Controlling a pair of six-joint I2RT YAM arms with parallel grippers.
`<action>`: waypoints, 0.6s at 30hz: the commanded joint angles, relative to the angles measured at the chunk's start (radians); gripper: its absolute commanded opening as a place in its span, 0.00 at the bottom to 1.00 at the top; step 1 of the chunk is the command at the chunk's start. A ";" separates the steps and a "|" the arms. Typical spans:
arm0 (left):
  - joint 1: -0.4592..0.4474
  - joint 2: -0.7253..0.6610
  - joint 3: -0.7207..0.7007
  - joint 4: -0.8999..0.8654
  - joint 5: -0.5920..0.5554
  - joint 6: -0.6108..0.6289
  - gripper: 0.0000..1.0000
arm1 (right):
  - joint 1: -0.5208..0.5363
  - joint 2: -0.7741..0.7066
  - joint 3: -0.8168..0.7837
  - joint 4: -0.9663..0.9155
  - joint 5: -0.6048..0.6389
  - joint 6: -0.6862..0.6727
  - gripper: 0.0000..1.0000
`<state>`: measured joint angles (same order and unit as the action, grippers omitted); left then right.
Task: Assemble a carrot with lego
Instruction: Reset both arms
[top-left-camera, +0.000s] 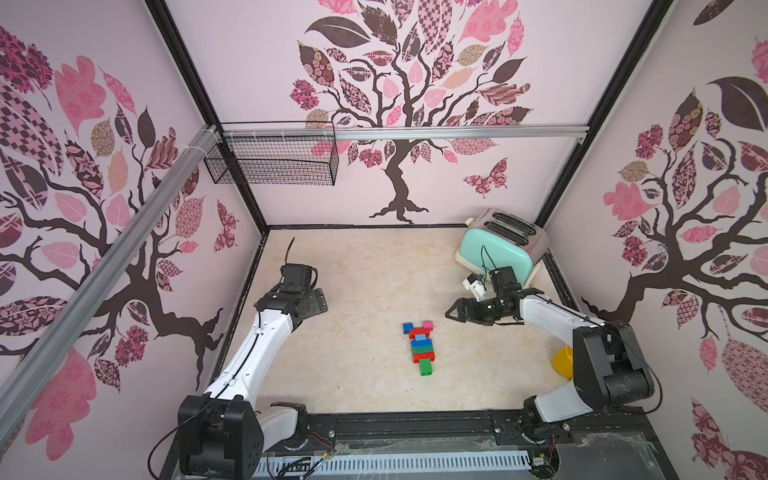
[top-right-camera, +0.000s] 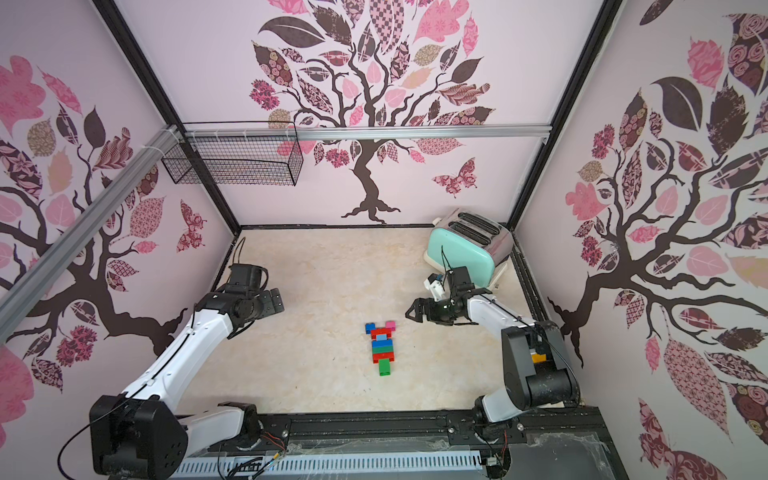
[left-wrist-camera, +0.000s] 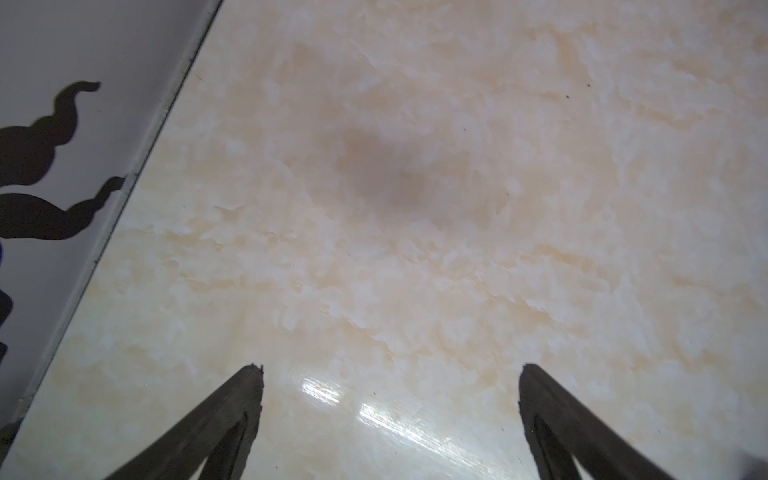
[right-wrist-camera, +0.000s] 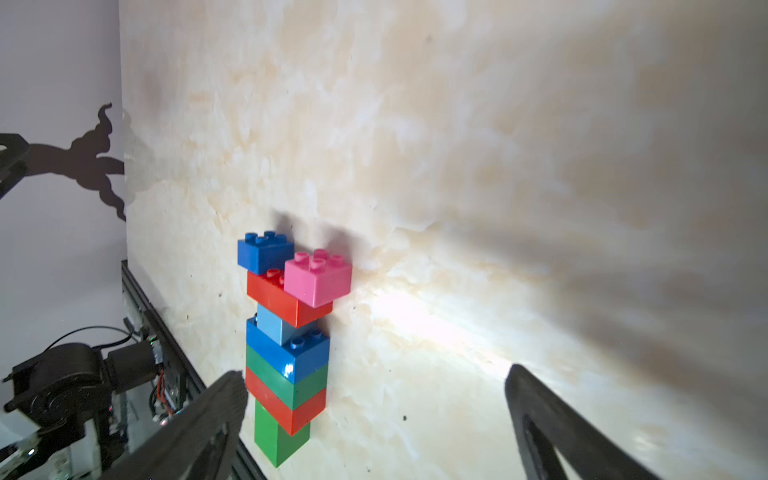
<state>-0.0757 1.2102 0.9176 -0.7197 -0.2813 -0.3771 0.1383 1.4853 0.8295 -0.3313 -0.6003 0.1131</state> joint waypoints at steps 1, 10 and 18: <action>0.039 -0.030 -0.060 0.192 -0.013 0.099 0.98 | -0.046 -0.057 0.014 0.090 0.117 -0.075 0.99; 0.046 -0.080 -0.291 0.644 0.026 0.251 0.97 | -0.136 -0.130 -0.171 0.481 0.260 -0.033 0.99; 0.048 -0.032 -0.490 1.187 0.076 0.391 0.97 | -0.140 -0.137 -0.304 0.801 0.357 -0.113 1.00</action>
<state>-0.0322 1.1599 0.4751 0.1661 -0.2462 -0.0666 -0.0006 1.3624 0.5587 0.2844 -0.2897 0.0387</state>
